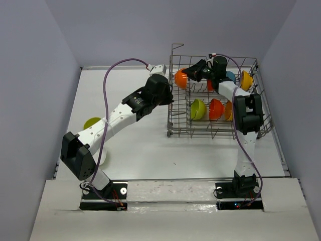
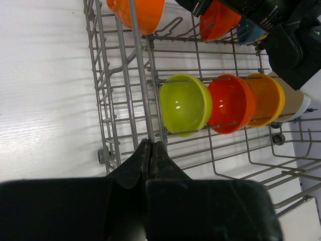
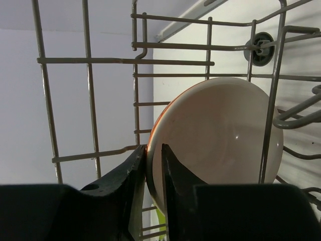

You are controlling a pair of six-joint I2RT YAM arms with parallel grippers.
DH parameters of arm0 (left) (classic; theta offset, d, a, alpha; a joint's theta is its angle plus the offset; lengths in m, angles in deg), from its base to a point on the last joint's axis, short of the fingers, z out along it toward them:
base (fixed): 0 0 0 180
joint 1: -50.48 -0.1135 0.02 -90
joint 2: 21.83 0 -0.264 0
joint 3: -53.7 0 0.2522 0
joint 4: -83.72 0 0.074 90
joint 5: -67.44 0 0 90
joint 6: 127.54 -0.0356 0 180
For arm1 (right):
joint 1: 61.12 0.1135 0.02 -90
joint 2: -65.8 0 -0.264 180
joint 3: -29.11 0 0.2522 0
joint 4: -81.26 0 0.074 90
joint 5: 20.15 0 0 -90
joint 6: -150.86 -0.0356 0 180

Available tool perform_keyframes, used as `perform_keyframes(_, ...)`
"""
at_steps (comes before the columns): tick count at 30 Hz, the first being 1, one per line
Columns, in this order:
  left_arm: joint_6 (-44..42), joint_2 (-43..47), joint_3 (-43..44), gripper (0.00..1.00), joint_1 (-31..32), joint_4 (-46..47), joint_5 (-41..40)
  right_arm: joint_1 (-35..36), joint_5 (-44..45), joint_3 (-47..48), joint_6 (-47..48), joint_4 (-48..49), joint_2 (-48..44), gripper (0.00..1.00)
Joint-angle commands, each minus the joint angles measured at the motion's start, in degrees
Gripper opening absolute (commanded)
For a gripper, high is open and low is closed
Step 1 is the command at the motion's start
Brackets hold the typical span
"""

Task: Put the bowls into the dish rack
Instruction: Turn the bowl upside down over the dish rack.

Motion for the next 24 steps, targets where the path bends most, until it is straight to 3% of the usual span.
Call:
perform_keyframes(1,-0.5,0.0,1.6,0.00,0.4,0.7,-0.5,-1.5,2.4,-2.1,2.0,-1.8,-2.7,0.24)
perform_keyframes(14,-0.8,-0.2,2.2,0.00,0.3,0.3,-0.5,-2.6,4.7,-5.3,4.4,-4.8,-6.4,0.26)
perform_keyframes(24,-0.7,-0.1,2.3,0.00,0.5,0.4,-0.3,-2.6,5.2,-1.4,9.7,-11.4,-6.4,0.34)
